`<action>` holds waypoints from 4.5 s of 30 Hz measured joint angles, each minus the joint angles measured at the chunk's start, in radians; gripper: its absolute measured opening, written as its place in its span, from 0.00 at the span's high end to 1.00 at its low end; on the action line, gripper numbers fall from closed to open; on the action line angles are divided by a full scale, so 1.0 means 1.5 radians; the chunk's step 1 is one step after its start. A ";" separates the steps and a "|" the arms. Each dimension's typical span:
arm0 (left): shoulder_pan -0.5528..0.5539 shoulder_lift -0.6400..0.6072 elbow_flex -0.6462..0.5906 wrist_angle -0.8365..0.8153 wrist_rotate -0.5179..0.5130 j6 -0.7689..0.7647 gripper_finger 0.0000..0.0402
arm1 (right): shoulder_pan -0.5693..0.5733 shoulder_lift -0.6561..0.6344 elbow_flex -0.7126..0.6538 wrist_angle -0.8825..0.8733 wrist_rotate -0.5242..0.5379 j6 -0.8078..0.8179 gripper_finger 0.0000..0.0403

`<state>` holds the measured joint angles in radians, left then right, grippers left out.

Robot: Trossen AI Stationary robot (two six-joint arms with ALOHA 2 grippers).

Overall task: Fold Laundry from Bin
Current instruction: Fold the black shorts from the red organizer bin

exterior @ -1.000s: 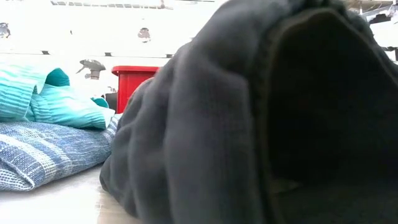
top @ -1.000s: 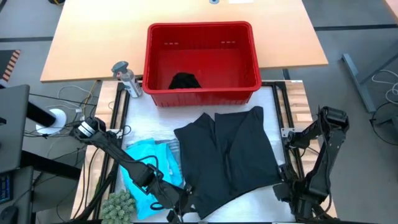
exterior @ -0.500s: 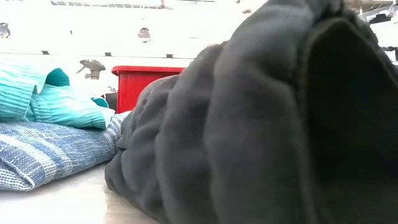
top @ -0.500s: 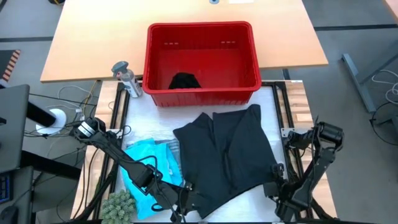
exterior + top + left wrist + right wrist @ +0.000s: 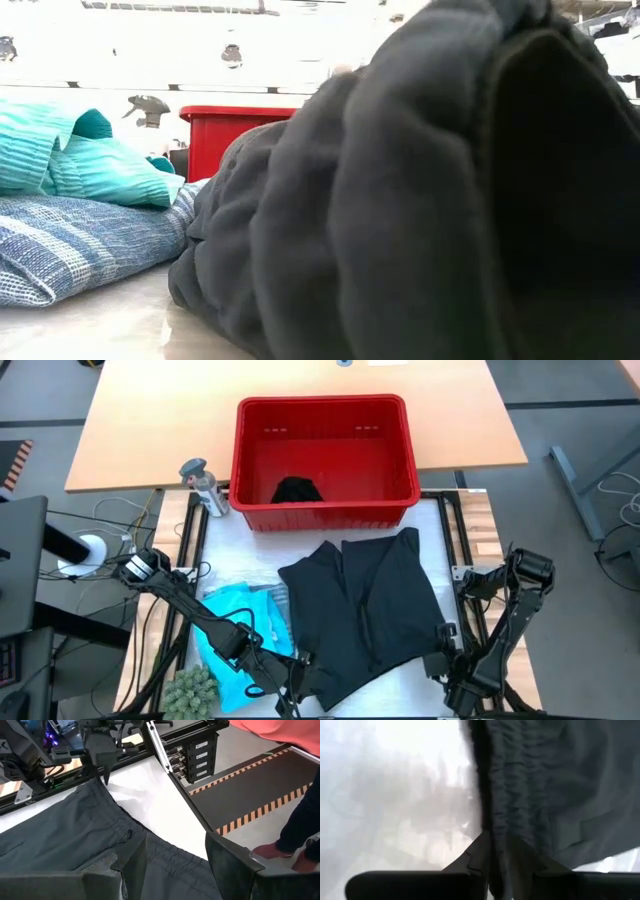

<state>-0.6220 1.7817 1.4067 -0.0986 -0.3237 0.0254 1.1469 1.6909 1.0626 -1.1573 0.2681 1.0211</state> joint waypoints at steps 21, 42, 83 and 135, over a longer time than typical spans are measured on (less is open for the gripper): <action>0.000 0.000 0.000 -0.012 0.001 -0.007 0.53 | -0.007 -0.001 0.000 -0.025 -0.003 -0.018 0.40; -0.006 0.000 0.000 -0.022 0.004 -0.005 0.53 | -0.016 -0.001 -0.053 0.035 0.009 -0.018 0.46; 0.021 0.078 0.026 0.054 0.050 0.019 0.53 | -0.324 -0.267 0.003 -0.125 0.053 0.234 0.97; 0.101 0.441 0.631 -0.485 0.102 -0.486 0.93 | -0.422 -0.242 -0.001 -0.043 0.195 0.010 0.97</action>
<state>-0.4711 2.4435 2.3537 -0.8259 -0.1707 -0.7043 0.5144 1.3277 1.0615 -1.2213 0.5602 1.0359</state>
